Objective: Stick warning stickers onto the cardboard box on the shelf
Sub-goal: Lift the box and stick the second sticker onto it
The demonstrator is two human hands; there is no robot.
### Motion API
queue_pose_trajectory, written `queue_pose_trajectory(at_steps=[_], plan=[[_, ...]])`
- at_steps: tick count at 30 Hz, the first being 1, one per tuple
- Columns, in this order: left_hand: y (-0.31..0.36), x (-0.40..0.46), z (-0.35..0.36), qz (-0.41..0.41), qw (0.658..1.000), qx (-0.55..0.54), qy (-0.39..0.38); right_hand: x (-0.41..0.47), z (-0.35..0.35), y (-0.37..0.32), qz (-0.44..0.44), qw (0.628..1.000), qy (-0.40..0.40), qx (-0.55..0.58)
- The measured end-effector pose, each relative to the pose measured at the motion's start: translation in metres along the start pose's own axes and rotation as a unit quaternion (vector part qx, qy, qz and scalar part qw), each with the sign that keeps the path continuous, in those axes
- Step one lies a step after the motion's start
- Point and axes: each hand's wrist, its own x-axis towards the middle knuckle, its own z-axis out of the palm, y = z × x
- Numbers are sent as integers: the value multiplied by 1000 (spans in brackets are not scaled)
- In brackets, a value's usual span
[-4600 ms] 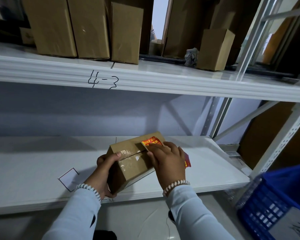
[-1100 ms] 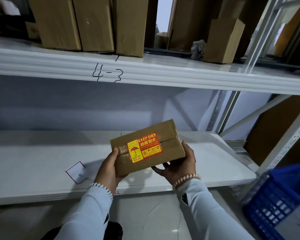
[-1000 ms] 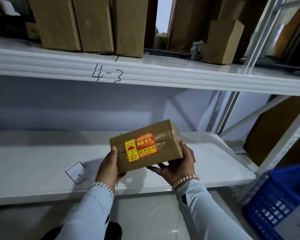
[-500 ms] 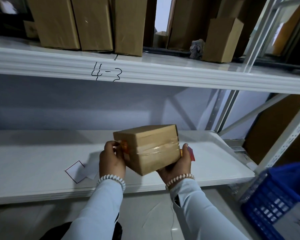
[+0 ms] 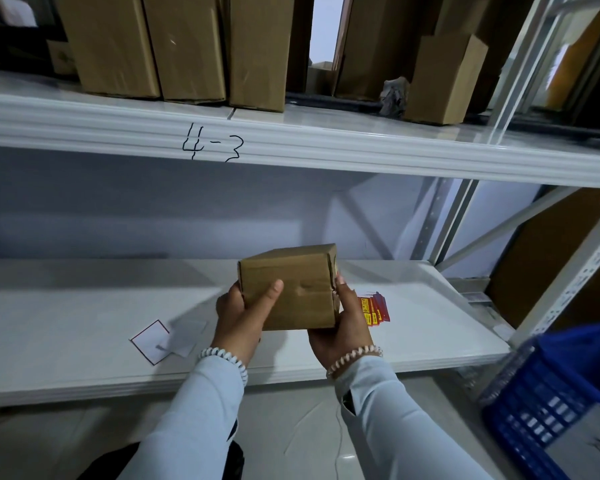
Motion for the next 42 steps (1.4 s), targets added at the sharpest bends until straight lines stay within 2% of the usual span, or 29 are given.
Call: queue_pose_trajectory(at_steps=[2,4,9,12,17,21,23,25,30,33,36,39,42], plan=[[-1,3,0,37,999,11,29,1,1,2,11,999,-29,13],[-2,5,-1,55,998,14,26,1,4,5,-6,999,-45,9],[-1,11,3,12,1000,1,-15,-18,18,8,-52,993,-97,-41],[0,15,4,-20,1000,2,3,-24,22,16,-52,992,-98,-59],[0,11,2,-6,1000,-3,27,-24,27,26,-35,993,-97,-56],[-3,13,-6,-2,998,-66,22,-29,31,23,-15,996,-58,-72],[-3,16,-14,13,992,-127,0,-28,30,15,22,998,-27,-54],[-2,17,-23,11,990,-137,-30,-26,24,4,31,999,5,-39],[-12,22,-43,-17,984,-161,-72,-26,0,-24,-24,977,44,-209],[-20,27,-49,-25,986,-148,-79,-27,-4,-32,-32,967,39,-248],[-28,29,-51,-69,986,-128,-85,-24,-10,-31,-53,954,48,-290],[-36,32,-49,-110,988,-74,-82,-19,-19,-26,-77,922,63,-374],[-43,34,-45,-104,992,10,-66,-14,-28,-19,-96,868,96,-477]])
